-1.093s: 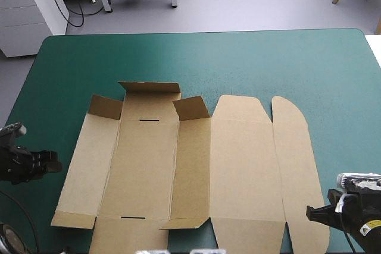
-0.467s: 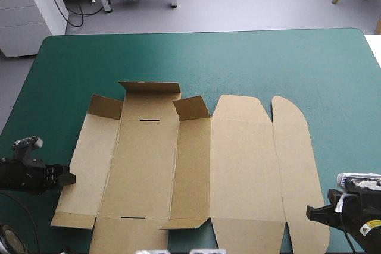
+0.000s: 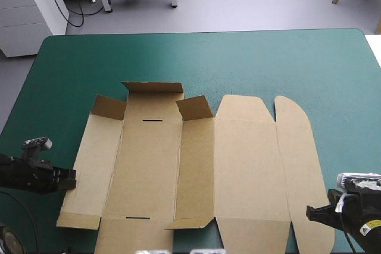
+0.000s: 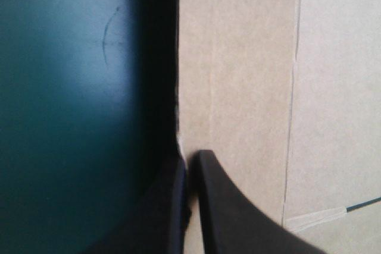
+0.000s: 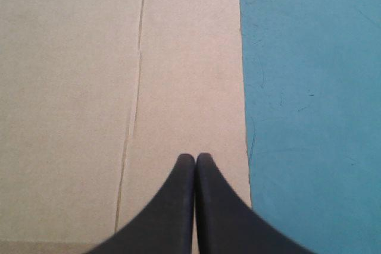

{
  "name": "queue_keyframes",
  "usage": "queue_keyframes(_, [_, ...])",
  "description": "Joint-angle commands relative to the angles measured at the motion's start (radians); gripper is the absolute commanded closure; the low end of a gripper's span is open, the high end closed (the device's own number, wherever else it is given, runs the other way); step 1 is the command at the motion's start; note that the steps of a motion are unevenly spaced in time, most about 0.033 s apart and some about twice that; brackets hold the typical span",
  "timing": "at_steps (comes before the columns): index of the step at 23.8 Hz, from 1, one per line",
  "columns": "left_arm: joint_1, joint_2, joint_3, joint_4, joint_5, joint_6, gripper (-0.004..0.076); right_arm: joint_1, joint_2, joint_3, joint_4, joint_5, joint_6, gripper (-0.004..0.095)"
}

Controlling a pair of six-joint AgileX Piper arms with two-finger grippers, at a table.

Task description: Fold the box

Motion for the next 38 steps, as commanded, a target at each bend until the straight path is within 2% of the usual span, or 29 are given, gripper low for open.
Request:
queue_keyframes(1, [-0.037, -0.019, -0.011, -0.016, 0.117, -0.001, 0.0734, -0.007, 0.011, -0.023, 0.005, -0.061, -0.009, 0.0927])
queue_keyframes(13, [-0.042, -0.019, -0.011, 0.006, 0.112, -0.001, 0.0731, -0.007, 0.011, -0.023, 0.005, -0.061, -0.009, 0.0927])
queue_keyframes(15, [-0.042, -0.019, -0.011, 0.024, 0.090, -0.001, 0.0668, -0.007, 0.011, -0.023, 0.005, -0.061, -0.009, 0.0927])
queue_keyframes(17, [-0.042, -0.019, -0.011, 0.035, 0.085, -0.001, 0.0499, -0.007, 0.011, -0.023, 0.005, -0.061, -0.009, 0.0927])
queue_keyframes(18, [-0.042, -0.019, -0.011, 0.030, 0.081, -0.001, 0.0351, -0.007, 0.011, -0.023, 0.005, -0.061, -0.009, 0.0927])
queue_keyframes(20, [-0.042, -0.019, -0.011, 0.028, 0.080, -0.026, 0.0220, -0.007, 0.011, -0.023, 0.005, -0.061, -0.009, 0.0928])
queue_keyframes(29, [-0.042, -0.019, 0.006, 0.006, 0.100, -0.034, 0.0233, -0.007, 0.011, -0.023, 0.005, -0.061, -0.009, 0.0927])
queue_keyframes(38, [-0.076, -0.019, 0.076, -0.082, 0.102, 0.022, 0.0245, -0.007, 0.011, -0.023, 0.005, -0.061, -0.009, 0.0927])
